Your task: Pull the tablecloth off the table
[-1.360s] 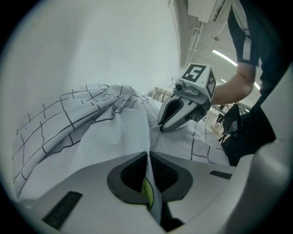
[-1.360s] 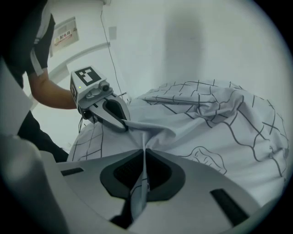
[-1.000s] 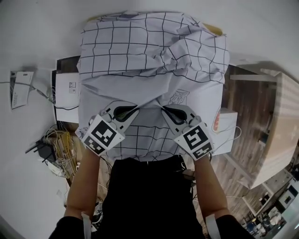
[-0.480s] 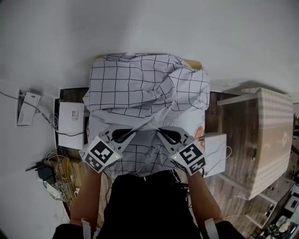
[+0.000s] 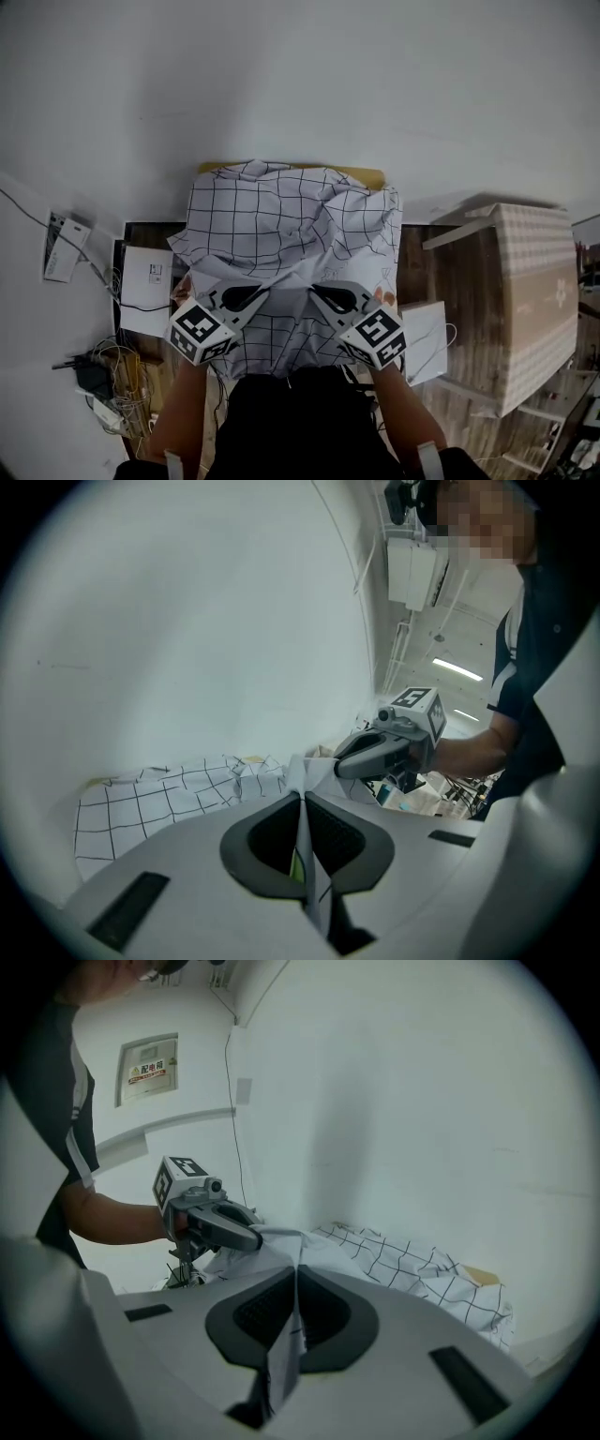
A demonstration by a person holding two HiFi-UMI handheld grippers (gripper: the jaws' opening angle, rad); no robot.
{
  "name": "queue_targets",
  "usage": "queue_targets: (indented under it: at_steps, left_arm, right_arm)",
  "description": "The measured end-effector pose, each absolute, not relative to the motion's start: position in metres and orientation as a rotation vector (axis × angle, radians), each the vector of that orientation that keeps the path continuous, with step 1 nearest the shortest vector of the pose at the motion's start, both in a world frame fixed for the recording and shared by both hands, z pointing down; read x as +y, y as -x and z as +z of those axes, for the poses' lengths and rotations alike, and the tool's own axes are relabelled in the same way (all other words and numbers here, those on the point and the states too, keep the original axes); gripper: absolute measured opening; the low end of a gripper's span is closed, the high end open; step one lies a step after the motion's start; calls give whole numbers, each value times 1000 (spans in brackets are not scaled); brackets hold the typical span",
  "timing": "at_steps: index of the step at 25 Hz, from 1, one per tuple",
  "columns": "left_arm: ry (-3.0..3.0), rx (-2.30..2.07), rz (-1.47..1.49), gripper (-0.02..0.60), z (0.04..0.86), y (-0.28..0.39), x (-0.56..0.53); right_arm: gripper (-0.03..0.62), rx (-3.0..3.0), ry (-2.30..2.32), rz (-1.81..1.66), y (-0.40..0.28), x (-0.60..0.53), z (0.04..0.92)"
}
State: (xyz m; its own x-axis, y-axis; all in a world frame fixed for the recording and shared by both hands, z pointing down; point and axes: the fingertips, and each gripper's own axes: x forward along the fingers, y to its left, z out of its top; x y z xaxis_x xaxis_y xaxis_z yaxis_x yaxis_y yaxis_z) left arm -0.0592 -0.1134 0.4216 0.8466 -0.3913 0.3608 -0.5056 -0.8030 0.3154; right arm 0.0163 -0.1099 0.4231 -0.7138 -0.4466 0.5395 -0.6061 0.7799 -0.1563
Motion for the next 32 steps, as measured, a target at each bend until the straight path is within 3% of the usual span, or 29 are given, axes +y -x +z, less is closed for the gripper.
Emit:
queue_targets:
  at_steps: [9, 32]
  left_arm:
    - [-2704, -651, 220, 15, 362, 60, -110]
    - [-2899, -855, 162, 15, 218, 56, -71]
  right_arm:
    - [25, -2556, -849, 372, -15, -109, 370]
    - [25, -2802, -789, 14, -19, -78, 221]
